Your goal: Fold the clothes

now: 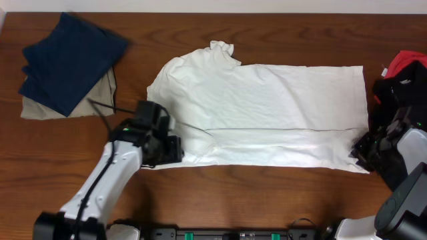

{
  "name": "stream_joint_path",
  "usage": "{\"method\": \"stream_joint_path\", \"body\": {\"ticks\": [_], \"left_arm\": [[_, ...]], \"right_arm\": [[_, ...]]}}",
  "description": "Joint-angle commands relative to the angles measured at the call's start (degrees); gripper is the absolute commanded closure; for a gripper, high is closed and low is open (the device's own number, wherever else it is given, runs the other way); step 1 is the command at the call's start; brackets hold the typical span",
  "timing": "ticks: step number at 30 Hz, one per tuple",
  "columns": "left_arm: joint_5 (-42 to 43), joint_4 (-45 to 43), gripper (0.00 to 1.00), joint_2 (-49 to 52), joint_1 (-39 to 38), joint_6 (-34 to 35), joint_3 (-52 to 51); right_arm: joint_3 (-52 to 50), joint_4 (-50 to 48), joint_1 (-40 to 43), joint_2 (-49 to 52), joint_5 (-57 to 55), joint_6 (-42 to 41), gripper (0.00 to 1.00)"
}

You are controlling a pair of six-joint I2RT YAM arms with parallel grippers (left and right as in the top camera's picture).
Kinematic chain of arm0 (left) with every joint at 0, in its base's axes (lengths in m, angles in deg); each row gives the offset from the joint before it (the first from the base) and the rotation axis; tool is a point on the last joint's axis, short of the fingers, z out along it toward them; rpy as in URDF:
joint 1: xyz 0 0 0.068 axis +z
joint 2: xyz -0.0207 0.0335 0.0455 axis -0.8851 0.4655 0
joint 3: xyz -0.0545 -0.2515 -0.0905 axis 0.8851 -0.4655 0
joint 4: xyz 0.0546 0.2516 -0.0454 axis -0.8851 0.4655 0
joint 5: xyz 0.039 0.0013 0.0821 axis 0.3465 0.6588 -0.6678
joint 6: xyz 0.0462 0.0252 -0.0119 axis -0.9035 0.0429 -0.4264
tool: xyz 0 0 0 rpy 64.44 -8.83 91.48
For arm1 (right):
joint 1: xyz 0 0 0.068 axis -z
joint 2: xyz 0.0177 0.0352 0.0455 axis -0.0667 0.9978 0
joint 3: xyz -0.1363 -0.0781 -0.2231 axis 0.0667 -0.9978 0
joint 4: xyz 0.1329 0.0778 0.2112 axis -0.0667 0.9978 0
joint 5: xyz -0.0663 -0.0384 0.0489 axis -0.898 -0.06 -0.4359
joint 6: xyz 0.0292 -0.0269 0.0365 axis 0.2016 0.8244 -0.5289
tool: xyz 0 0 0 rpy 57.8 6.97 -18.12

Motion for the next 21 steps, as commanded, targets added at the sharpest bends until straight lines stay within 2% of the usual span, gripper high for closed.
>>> {"method": "stream_joint_path", "body": {"ticks": [1,7,12,21], "left_arm": [[2.21,-0.37,0.48,2.49,-3.3,0.61,0.9],[2.6,-3.19,0.48,7.26,-7.96,5.51,0.9],[4.66,-6.03,0.48,9.31,-10.43,6.19,0.9],[-0.11,-7.72,0.48,11.32,-11.26,7.87,0.9]], "right_arm": [[-0.83,-0.46,0.04,-0.68,-0.57,0.48,0.73],[-0.83,-0.48,0.04,-0.68,-0.57,0.5,0.74],[-0.83,-0.44,0.04,-0.68,-0.57,0.92,0.74],[-0.83,0.0,0.04,-0.68,-0.57,0.94,0.75]]}}
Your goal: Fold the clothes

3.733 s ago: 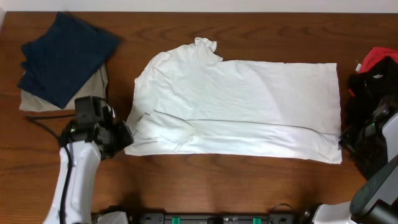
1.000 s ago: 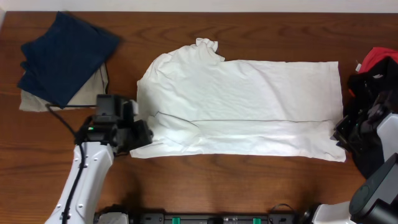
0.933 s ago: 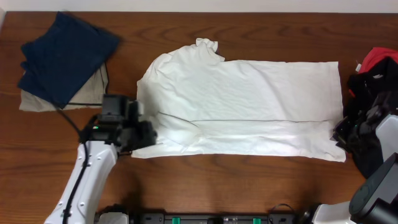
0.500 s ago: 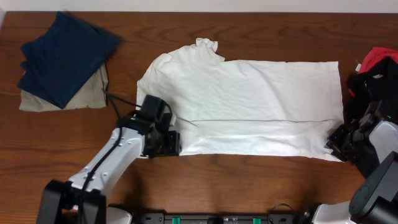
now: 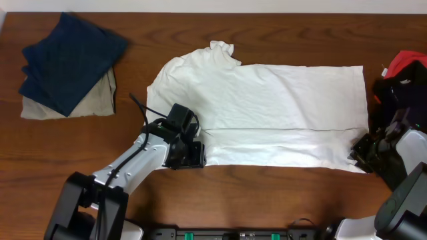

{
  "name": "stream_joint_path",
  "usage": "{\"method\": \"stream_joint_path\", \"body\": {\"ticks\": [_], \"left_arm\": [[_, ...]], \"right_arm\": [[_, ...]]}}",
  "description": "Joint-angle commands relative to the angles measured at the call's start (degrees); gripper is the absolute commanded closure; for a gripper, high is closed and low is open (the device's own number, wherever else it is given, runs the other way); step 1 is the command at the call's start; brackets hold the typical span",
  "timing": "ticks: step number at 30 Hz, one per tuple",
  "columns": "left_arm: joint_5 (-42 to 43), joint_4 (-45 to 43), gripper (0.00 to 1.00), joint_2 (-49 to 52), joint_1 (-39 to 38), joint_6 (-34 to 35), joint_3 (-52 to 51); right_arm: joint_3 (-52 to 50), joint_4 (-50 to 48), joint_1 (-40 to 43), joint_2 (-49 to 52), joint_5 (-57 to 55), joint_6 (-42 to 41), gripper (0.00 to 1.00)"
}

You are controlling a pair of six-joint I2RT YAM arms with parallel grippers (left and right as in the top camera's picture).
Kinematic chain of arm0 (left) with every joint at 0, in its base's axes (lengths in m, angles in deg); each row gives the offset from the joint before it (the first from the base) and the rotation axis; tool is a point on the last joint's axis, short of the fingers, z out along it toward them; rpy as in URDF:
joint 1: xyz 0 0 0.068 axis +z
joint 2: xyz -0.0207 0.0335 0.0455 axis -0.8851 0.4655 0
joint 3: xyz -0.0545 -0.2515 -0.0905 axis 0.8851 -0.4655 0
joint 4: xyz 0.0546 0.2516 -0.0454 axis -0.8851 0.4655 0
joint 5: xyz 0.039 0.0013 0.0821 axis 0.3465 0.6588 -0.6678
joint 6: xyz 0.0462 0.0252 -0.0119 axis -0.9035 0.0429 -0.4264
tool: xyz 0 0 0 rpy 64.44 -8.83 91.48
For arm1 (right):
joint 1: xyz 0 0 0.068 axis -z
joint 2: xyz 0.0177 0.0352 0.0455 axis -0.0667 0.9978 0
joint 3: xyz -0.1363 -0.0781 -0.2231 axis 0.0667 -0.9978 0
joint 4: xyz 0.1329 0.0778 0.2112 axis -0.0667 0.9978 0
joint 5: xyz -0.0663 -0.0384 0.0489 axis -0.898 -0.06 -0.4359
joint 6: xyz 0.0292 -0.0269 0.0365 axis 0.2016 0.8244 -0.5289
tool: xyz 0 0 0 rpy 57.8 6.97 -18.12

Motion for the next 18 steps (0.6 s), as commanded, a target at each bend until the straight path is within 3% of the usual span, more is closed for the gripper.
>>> {"method": "stream_joint_path", "body": {"ticks": [1,7,12,18], "left_arm": [[-2.89,-0.13,0.48,1.49,-0.24,0.94,0.9],[-2.84,-2.05,0.48,2.43,-0.24,0.94,0.79],[-2.84,-3.1,0.59,2.43,-0.24,1.16,0.79],[-2.93,-3.1,0.59,2.45,-1.22,1.16,0.31]], "right_arm": [[-0.26,0.2,0.04,-0.68,-0.37,0.85,0.75],[-0.26,0.22,0.04,-0.68,-0.35,0.85,0.75],[-0.26,0.22,0.04,-0.68,-0.35,0.87,0.75],[-0.26,0.22,0.04,-0.68,-0.35,0.87,0.75]]}}
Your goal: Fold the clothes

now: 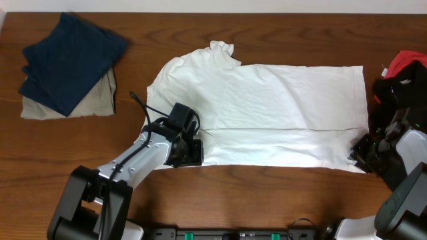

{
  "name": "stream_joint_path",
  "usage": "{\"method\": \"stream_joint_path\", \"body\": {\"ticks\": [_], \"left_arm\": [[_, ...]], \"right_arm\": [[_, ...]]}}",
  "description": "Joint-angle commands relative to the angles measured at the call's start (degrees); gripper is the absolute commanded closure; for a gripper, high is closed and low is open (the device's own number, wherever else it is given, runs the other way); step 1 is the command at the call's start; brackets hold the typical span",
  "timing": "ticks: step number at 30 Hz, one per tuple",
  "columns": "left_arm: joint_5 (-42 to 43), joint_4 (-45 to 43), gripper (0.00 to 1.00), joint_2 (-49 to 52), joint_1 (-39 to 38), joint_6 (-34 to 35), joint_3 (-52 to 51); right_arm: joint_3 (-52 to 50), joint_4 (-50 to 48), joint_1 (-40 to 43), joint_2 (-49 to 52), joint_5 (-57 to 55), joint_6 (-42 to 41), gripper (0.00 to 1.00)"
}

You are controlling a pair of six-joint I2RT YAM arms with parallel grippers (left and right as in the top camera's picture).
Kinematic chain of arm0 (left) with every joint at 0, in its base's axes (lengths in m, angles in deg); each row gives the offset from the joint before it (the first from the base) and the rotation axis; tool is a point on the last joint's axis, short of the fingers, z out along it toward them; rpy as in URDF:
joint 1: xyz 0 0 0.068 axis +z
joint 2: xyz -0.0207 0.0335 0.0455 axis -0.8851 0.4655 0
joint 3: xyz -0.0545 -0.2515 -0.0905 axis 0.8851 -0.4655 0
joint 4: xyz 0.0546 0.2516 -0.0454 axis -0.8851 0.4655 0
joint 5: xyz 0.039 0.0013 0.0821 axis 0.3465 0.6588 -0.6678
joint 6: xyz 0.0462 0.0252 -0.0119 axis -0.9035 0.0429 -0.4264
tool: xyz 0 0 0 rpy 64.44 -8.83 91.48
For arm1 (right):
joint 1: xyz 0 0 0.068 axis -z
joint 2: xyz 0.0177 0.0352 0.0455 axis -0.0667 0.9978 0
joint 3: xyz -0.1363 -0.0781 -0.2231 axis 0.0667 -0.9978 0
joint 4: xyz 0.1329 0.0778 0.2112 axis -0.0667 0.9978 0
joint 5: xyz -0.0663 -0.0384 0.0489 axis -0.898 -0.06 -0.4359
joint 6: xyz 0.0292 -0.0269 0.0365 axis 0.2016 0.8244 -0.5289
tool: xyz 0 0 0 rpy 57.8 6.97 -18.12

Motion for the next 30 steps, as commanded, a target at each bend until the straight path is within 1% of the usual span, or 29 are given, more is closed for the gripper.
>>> {"method": "stream_joint_path", "body": {"ticks": [1,6,8,11,12,13,15,21,27,30], "left_arm": [[-0.96,-0.13,0.59,0.63,-1.2,0.37,0.31],[-1.66,-1.4,0.59,0.63,-2.75,0.39,0.31],[-2.64,-1.38,0.65,0.63,-3.15,0.55,0.31],[-3.67,-1.4,0.8,0.63,-3.23,0.57,0.31],[-3.82,-1.44,0.81,0.63,-3.21,0.59,0.31],[-3.82,-1.6,0.88,0.63,-3.21,0.59,0.31],[-3.8,-1.62,0.94,0.61,-3.21,0.59,0.33],[-3.85,-1.4,0.94,-0.11,-2.95,0.52,2.1],[-6.19,-1.68,0.94,-1.01,0.09,0.55,8.72],[-6.14,-4.37,0.94,-1.01,1.79,0.59,12.26]], "right_arm": [[-0.26,0.09,0.04,-0.68,-0.35,0.74,0.75],[-0.26,0.09,0.04,-0.68,-0.35,0.76,0.76],[-0.26,0.11,0.04,-0.68,-0.35,1.16,0.76],[-0.26,0.28,0.04,-0.68,-0.37,1.18,0.76],[-0.26,0.28,0.04,-0.68,-0.35,1.42,0.76],[-0.26,0.28,0.04,-0.68,-0.35,1.57,0.76],[-0.26,0.28,0.04,-0.68,-0.37,1.55,0.76],[-0.26,-0.11,0.04,-0.68,-1.46,1.55,0.76],[-0.26,0.04,0.04,-0.68,-1.49,1.57,0.76],[-0.26,0.07,0.04,-0.68,-1.49,1.55,0.77]]}}
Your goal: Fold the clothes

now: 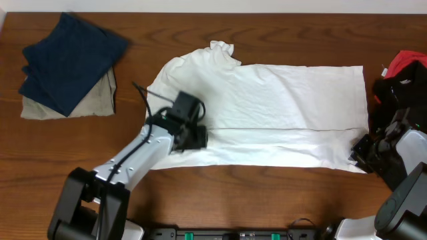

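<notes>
A white shirt [280, 107] lies spread flat across the middle of the table, collar at the far left, hem at the right. My left gripper [200, 137] rests on the shirt's near-left part, beside a lengthwise crease; its fingers are too dark and blurred to read. My right gripper [357, 151] sits at the shirt's near-right hem corner, touching the cloth edge, and its jaw state is not visible either.
A folded pile, dark blue cloth [70, 57] on a beige piece [100, 100], sits at the far left. A red and black heap [403, 67] lies at the right edge behind the right arm.
My left gripper has moved a little up and to the right, from the shirt's near edge onto the cloth by the crease. The right gripper has stayed put.
At first my left gripper was at the shirt's near-left corner. It then stood farther right along the near edge and stayed there a moment. Now it is farther in on the shirt. My right gripper has kept to the near-right hem corner throughout.
</notes>
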{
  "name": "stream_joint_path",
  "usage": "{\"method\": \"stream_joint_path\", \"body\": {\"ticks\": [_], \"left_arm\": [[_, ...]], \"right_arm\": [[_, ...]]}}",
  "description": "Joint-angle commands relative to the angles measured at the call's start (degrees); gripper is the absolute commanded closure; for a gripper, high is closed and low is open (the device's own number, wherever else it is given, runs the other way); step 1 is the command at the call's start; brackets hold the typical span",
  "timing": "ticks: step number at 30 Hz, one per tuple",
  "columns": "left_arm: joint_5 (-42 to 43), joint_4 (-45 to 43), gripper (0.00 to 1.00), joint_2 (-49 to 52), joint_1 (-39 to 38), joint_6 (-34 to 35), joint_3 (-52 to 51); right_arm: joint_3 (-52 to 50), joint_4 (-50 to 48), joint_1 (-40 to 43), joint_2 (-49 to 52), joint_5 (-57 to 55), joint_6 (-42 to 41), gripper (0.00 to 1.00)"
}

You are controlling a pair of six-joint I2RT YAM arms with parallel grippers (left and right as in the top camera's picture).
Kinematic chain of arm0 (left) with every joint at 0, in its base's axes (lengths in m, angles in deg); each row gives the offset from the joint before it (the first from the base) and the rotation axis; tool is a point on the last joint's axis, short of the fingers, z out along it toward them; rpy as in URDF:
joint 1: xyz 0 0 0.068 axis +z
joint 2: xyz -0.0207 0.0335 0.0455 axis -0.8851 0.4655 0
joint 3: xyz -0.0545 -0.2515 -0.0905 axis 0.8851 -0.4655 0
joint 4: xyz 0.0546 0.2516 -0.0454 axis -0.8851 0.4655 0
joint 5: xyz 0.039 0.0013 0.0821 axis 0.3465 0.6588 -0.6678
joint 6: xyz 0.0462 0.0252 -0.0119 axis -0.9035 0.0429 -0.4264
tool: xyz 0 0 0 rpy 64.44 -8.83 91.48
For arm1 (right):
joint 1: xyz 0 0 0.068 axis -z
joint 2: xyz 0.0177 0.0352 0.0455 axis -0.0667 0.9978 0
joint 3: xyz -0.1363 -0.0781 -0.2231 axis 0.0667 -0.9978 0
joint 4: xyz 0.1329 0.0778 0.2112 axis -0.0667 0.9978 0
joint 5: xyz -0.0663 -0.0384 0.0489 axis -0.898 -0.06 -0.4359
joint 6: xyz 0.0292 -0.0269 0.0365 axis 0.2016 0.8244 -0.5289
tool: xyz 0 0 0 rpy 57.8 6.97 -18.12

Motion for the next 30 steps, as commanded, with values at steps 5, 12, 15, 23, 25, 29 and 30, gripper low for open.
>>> {"method": "stream_joint_path", "body": {"ticks": [5,12,15,23,25,29,30], "left_arm": [[-1.44,-6.08,0.38,-0.96,2.12,-0.28,4.26],[-1.44,2.47,0.03,-0.96,1.92,-0.26,2.86],[-1.44,4.61,0.08,-0.94,1.92,-0.31,2.03],[-1.44,2.25,0.72,-0.72,1.9,-0.33,-1.46],[-1.44,1.42,0.75,-0.5,1.9,-0.33,-1.95],[-1.42,1.62,0.76,0.22,1.9,-0.31,-2.45],[-1.42,1.62,0.76,0.39,1.9,-0.28,-2.67]], "right_arm": [[-0.26,0.07,0.04,-0.68,-0.79,0.68,0.77],[-0.26,0.09,0.04,-0.68,-0.96,0.68,0.77],[-0.26,-0.31,0.04,-0.68,-0.22,0.72,0.78],[0.44,-1.16,0.02,-0.7,14.38,11.87,0.85],[0.5,-1.95,-0.02,-0.7,16.61,13.25,0.87],[0.5,-2.01,-1.88,-0.68,17.55,14.91,0.92],[0.48,-1.9,-2.78,-0.68,17.53,14.91,0.93]]}}
